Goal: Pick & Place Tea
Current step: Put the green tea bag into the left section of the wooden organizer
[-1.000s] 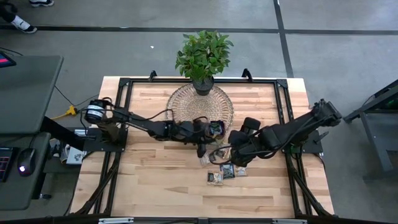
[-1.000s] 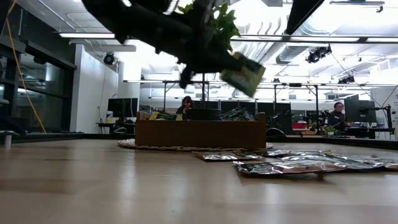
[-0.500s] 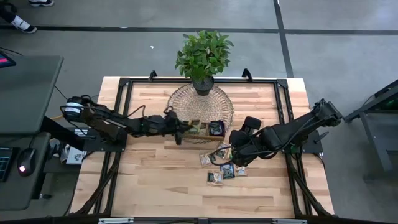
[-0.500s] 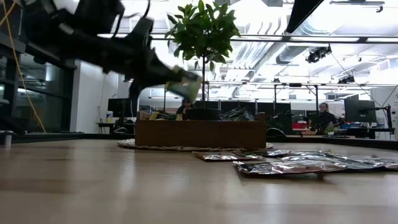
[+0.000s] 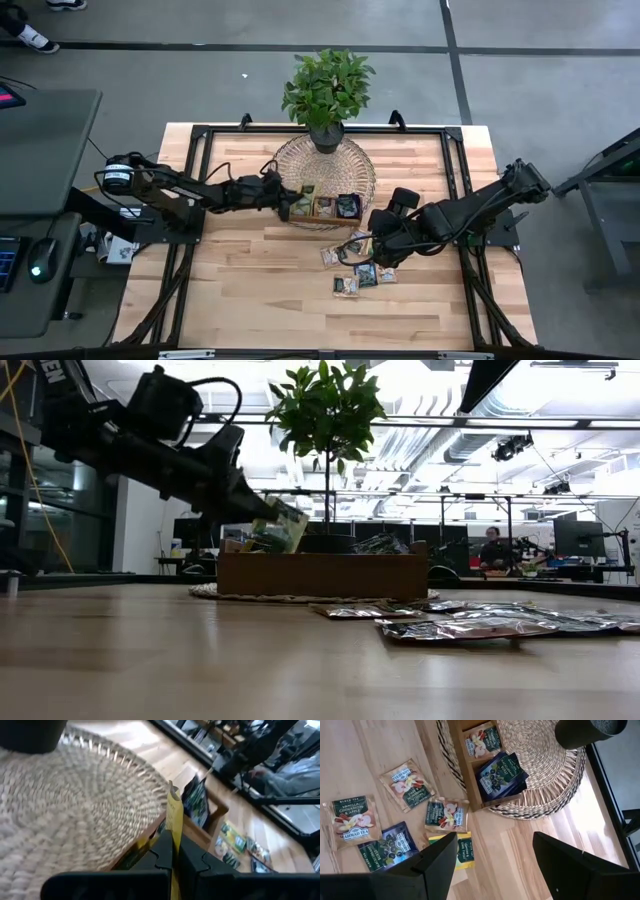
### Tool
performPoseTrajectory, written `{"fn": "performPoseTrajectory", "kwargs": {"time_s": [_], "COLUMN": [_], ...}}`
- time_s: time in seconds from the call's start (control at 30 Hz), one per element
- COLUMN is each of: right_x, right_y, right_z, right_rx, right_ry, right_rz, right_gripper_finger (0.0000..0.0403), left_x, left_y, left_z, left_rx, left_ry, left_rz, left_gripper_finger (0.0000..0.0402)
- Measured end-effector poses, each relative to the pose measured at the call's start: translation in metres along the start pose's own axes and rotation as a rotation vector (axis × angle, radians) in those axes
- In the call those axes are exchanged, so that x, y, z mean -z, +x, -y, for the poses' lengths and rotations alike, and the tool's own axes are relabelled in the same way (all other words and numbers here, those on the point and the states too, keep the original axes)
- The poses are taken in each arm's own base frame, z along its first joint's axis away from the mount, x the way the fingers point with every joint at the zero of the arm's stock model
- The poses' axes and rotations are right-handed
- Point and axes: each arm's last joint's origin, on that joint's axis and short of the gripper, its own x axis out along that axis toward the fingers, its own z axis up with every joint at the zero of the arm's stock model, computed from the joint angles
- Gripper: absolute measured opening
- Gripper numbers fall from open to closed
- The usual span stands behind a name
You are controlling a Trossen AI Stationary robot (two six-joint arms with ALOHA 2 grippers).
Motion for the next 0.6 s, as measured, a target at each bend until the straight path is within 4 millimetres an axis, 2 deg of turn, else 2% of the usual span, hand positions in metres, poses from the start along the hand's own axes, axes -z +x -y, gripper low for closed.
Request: {"fn": "performPoseTrajectory", "kwargs": {"time_s": [0.6], "right_x": [-0.0003], "right_y": [0.0001], "right_z": [-0.0003], "right_rx": [-0.001], "right_ry": [0.001], "right_rz": [0.002], "right_gripper_finger": [0.0256], "left_x": [0.0081], "left_y": [-0.0004], "left_z": [-0.0057], "left_rx": [-0.062], "left_ry": [-0.026], "left_rz": [-0.081], "left_gripper_finger": [0.0000]}}
